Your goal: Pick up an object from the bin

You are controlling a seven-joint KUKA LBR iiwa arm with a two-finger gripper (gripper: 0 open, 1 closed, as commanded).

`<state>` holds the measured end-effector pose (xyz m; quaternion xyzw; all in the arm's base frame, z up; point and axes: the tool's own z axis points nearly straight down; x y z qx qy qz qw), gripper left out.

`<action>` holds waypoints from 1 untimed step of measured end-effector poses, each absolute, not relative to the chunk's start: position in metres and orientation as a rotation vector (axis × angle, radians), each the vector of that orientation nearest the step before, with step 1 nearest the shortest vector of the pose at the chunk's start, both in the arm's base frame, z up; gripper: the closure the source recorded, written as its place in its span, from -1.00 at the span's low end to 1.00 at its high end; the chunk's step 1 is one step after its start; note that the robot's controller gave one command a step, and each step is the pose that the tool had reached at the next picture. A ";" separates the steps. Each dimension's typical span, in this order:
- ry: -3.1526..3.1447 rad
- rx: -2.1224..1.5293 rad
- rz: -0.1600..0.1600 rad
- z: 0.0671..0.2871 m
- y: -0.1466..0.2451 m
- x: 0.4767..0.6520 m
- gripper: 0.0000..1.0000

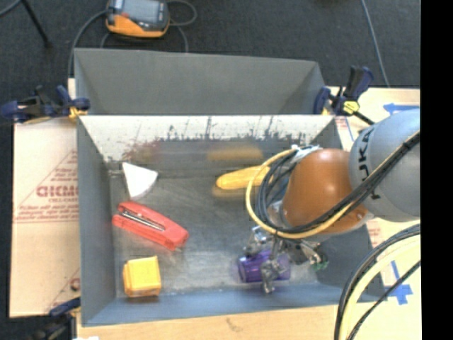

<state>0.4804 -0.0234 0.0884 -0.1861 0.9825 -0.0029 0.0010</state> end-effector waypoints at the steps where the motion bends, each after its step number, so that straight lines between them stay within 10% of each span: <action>1: 3.085 -0.585 -0.009 0.088 -0.023 0.480 1.00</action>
Offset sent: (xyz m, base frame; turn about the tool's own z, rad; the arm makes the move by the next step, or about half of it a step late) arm 0.0000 0.0000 0.0000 0.0000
